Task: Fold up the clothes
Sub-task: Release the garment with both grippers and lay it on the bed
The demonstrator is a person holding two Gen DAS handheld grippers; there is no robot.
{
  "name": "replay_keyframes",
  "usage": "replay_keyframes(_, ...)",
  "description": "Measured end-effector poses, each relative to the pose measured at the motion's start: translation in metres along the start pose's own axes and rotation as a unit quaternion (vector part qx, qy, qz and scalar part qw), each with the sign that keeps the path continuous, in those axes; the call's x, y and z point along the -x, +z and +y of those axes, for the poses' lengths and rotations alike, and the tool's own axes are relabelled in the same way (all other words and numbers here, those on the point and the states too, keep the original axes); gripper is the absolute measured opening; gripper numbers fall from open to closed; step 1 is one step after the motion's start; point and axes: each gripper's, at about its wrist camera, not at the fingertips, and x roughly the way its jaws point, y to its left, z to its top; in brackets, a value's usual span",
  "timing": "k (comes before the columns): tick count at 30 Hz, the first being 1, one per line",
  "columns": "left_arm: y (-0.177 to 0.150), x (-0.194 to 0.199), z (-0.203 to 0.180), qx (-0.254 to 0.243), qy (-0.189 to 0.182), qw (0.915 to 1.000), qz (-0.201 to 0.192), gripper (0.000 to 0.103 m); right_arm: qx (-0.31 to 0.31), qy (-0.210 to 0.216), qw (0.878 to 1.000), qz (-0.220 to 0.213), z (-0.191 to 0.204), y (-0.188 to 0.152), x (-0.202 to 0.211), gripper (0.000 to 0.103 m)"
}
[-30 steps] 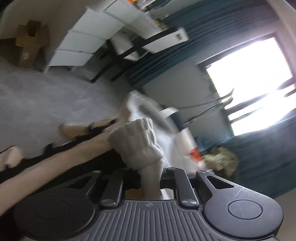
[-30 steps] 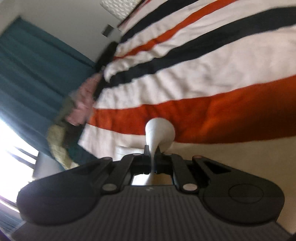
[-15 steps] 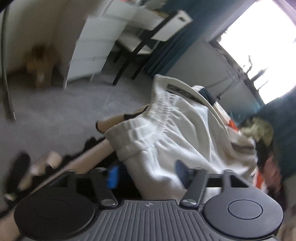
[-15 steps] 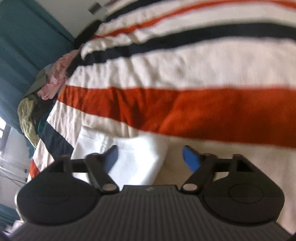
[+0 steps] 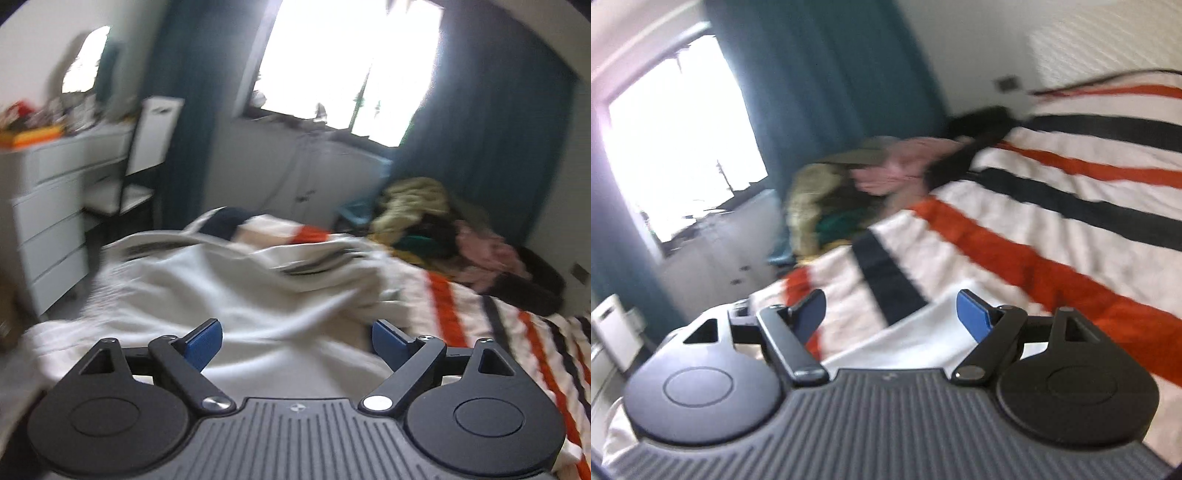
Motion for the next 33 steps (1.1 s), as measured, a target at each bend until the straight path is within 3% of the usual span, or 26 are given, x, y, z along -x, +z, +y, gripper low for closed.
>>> replay_keyframes(5,-0.007,-0.015,-0.076,-0.027,-0.063,0.9976,0.010,0.091,0.045,0.049,0.998,-0.008,0.035,-0.012,0.015,0.080)
replay_keyframes(12,-0.034,-0.037,-0.151,-0.102,-0.102,0.9895,-0.013,0.092,0.079,0.082,0.993,0.015,0.065,-0.034,0.009,0.080)
replay_keyframes(19,-0.073,-0.075,-0.140,-0.101,-0.104,0.9893,-0.020,0.092,0.100,0.077,0.992,0.016,0.079,-0.055,-0.007,0.080)
replay_keyframes(23,-0.093,-0.100,-0.130,-0.121,-0.087,0.9888,-0.007,0.092,0.117,0.075,0.990,0.008,0.088,-0.067,-0.019,0.080)
replay_keyframes(33,-0.103,-0.091,-0.123,-0.147,-0.101,0.9839,-0.007,0.092,0.135,0.081,0.987,-0.025,0.103,-0.080,-0.027,0.080)
